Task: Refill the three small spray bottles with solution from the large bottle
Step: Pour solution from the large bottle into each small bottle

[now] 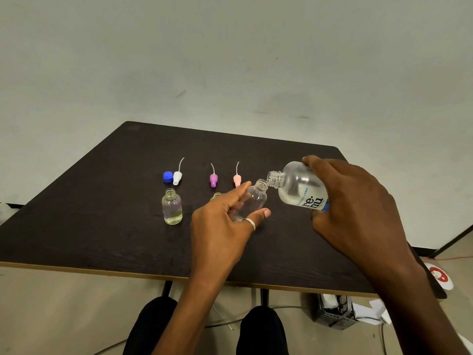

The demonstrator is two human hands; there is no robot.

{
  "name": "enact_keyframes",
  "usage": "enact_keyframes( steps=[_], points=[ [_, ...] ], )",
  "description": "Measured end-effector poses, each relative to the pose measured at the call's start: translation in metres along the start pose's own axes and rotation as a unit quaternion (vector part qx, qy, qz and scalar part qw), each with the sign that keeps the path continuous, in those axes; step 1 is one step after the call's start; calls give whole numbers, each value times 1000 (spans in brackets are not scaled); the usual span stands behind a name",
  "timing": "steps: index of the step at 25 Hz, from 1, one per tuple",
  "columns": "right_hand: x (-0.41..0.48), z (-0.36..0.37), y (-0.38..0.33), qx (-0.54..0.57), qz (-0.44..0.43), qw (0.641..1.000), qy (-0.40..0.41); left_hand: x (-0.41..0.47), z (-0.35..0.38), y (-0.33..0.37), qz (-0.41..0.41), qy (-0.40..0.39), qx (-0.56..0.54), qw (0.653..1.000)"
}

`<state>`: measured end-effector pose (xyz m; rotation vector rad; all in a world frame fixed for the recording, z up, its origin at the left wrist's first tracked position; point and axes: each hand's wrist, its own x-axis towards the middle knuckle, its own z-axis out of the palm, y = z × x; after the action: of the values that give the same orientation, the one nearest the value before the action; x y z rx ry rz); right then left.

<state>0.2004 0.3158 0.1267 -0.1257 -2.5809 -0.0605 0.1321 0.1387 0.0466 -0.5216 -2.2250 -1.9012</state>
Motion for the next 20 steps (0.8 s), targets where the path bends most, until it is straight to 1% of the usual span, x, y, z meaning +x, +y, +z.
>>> enact_keyframes(
  steps=[11,20],
  points=[
    [0,1,-1,21,-1,1000,-9,-1,-2,1,2,-1,16,1000],
    [1,-1,-2,-5,3,1000,-9,0,-1,-4,7,-3,27,1000]
  ],
)
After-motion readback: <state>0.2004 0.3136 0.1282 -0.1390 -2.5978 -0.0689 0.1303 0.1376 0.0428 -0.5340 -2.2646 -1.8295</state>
